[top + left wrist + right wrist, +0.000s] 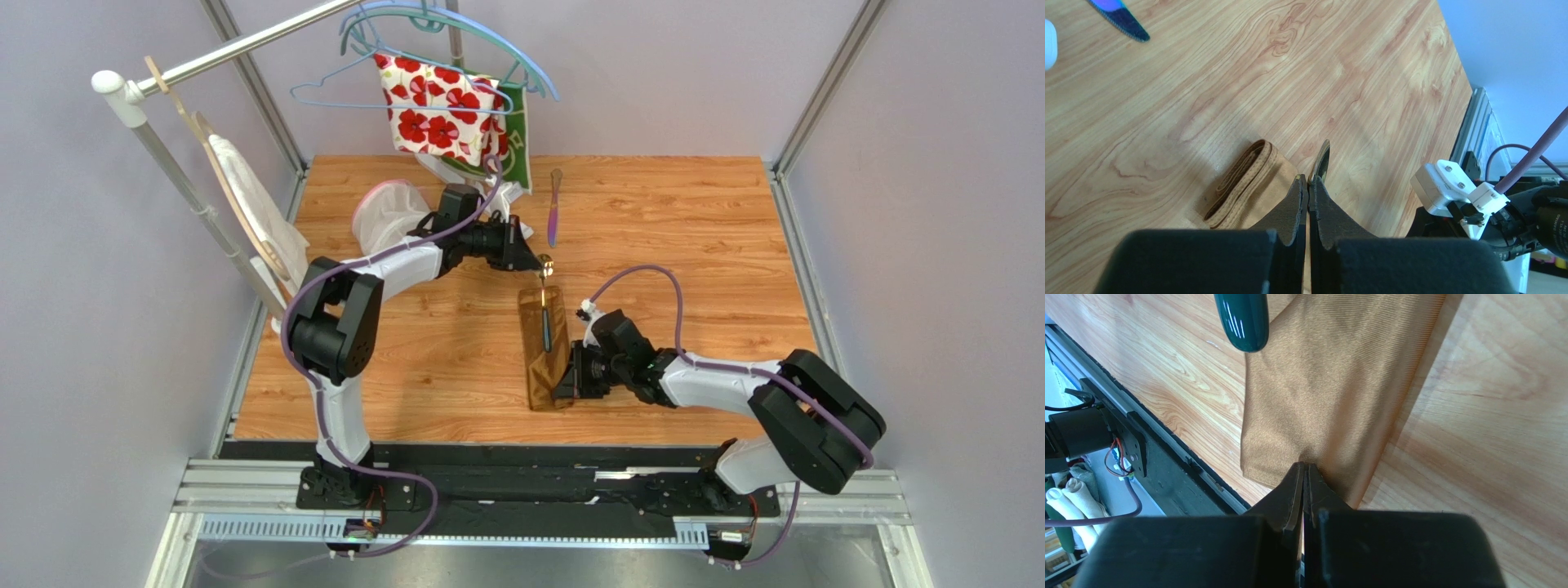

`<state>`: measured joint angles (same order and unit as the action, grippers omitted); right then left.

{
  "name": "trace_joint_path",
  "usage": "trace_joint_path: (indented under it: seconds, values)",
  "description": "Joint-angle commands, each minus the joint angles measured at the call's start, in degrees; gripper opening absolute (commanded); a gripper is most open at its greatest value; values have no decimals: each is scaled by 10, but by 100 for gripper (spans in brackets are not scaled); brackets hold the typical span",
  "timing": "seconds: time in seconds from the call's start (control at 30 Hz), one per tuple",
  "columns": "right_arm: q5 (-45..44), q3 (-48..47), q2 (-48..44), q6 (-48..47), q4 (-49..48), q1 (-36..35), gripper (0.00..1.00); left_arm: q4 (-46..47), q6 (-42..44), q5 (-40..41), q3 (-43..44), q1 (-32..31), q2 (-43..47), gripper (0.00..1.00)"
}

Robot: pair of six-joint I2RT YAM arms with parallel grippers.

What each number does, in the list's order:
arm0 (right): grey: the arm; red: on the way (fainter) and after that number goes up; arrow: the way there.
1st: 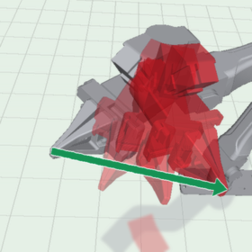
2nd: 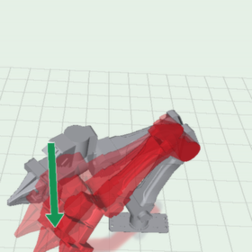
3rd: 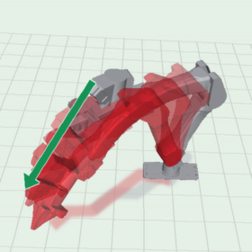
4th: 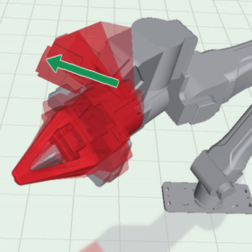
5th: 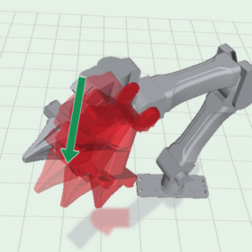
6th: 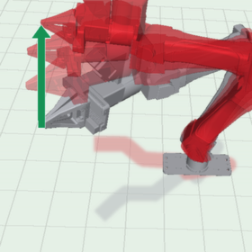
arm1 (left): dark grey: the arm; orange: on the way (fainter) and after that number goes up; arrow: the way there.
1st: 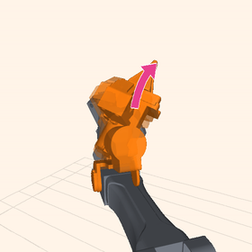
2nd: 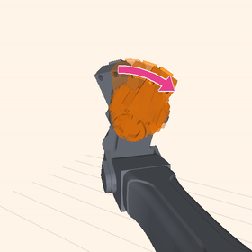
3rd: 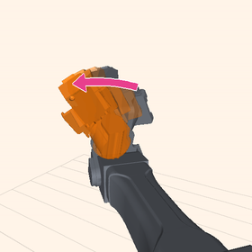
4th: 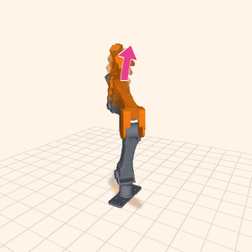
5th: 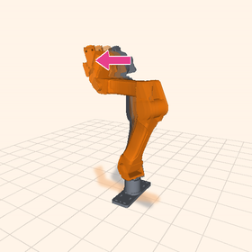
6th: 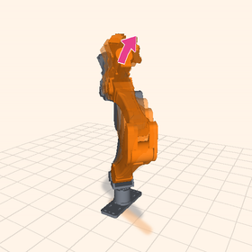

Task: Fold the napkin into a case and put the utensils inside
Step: Insert the spoon into the folded napkin.

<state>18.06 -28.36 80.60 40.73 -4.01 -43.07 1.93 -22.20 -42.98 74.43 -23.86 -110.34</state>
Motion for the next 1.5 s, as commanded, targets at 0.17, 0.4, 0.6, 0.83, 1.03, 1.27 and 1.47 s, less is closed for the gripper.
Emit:
trace_joint_path:
  seconds: [0.17,0.4,0.6,0.83,1.03,1.27,1.47]
  values:
    - [5,16,39,20,-65,-2,0,54,-22,32,32,2,-34,0]
    - [12,19,41,22,-74,-2,0,46,-10,36,68,3,-64,0]
    - [12,24,40,24,-79,-1,0,16,22,25,112,9,-80,0]
    - [13,26,39,24,-84,-2,0,-42,51,16,157,10,-108,0]
    - [14,27,40,23,-87,-2,0,-38,42,12,156,9,-122,0]
    - [15,27,38,23,-89,-2,0,-48,36,9,156,8,-126,0]
    - [15,26,41,23,-89,-2,0,-37,26,-14,136,3,-116,0]
